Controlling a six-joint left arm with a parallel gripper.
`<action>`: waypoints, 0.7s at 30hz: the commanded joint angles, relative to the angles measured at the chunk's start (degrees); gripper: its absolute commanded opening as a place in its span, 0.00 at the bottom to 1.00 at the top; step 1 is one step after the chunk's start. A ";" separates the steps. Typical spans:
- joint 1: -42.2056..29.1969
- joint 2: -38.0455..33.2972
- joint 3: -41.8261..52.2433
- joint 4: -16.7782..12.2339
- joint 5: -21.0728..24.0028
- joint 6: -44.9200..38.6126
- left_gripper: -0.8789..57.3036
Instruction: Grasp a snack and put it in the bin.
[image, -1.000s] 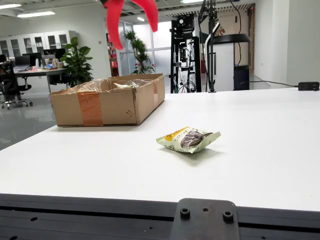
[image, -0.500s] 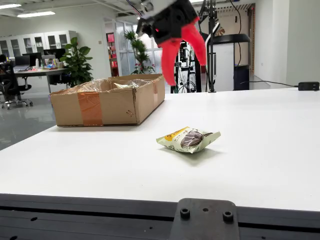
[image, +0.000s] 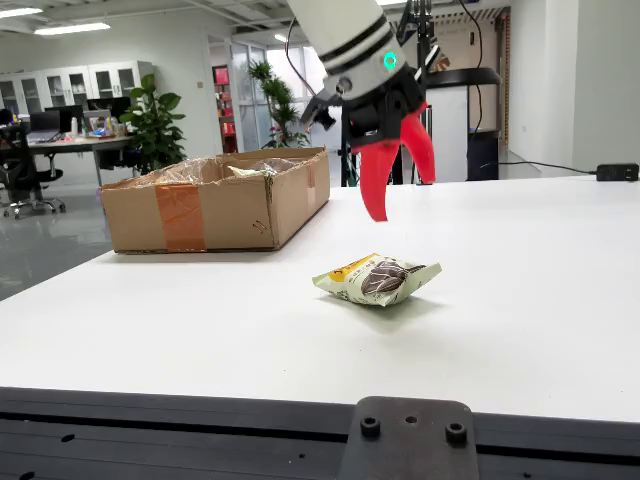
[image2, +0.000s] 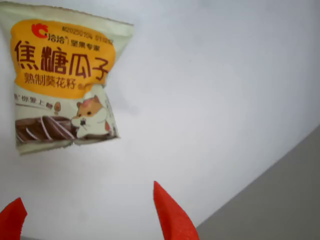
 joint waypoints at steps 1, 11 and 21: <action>1.19 1.60 -0.52 0.14 -0.09 -0.12 0.86; 3.81 3.17 0.73 0.57 -1.41 0.18 0.86; 3.95 4.94 3.28 0.57 -3.72 0.16 0.86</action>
